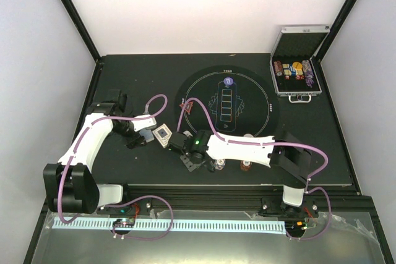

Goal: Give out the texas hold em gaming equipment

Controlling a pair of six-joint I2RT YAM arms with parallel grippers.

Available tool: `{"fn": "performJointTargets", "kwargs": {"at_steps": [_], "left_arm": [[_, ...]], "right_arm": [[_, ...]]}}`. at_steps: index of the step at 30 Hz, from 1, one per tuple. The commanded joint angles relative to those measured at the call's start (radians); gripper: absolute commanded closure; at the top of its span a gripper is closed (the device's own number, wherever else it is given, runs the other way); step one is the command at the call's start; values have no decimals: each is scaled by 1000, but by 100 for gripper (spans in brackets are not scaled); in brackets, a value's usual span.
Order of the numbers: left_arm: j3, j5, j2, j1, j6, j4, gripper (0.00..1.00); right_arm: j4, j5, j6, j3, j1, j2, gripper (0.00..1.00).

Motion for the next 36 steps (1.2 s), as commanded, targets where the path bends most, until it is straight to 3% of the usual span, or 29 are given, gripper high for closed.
{"fn": "performJointTargets", "kwargs": {"at_steps": [1, 8, 15, 26, 36], "left_arm": [[44, 16, -12, 8, 18, -23, 98], [49, 19, -12, 9, 21, -26, 98], [50, 24, -17, 8, 17, -30, 98], [48, 20, -34, 8, 13, -36, 98], [47, 24, -41, 8, 8, -35, 98]], "right_arm": [[-37, 41, -15, 44, 6, -19, 69], [-102, 68, -57, 130, -31, -32, 74], [-38, -6, -129, 202, -201, -19, 77], [-10, -108, -220, 478, -426, 311, 77], [-12, -163, -231, 637, -460, 534, 76]]}}
